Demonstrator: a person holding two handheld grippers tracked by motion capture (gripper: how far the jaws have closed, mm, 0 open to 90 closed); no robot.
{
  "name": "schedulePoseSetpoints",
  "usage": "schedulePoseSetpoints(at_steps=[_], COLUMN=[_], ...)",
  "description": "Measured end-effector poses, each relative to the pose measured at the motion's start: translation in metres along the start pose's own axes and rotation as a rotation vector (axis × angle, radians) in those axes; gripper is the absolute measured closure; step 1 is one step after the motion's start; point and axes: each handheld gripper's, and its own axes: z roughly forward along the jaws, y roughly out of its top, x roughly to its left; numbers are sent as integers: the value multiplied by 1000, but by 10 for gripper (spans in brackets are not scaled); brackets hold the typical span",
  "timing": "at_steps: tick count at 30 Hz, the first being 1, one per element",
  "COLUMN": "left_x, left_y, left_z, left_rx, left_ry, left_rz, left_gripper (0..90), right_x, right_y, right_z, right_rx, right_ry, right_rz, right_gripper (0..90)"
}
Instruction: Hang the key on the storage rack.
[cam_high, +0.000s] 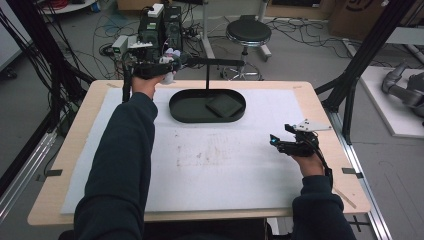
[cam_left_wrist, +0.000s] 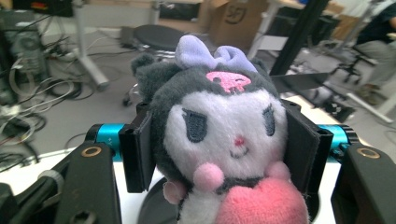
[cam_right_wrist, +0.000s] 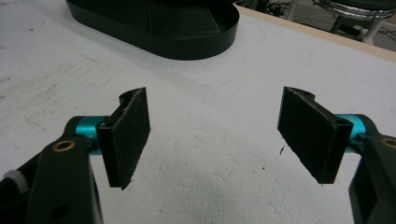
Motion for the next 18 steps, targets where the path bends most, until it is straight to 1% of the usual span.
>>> schedulePoseSetpoints(at_steps=[3,7,10,11,14,16,18], left_x=[5,11,13,14,15,13,11], left_y=[-9,-22,-33,-38,-43,-47,-51], left_z=[-1,-2,0,2,5,9,13], left_rx=[18,31,60,68,76,94,106], left_ry=[41,78,105,106,109,114,117], left_rz=[2,-2,7,13,17,36,45], left_gripper=[363,362,362,362,362,360,354], right_x=[0,0,1,1,3,3,3], right_y=[-1,-1,-1,-1,-1,-1,-1], right_z=[0,-1,0,0,0,1,1], right_rx=[2,2,3,5,2,4,5], right_ry=[1,3,6,9,16,19,18], right_rz=[-2,-2,-3,-2,-13,-20,-20], right_gripper=[257,257,257,257,257,257,257])
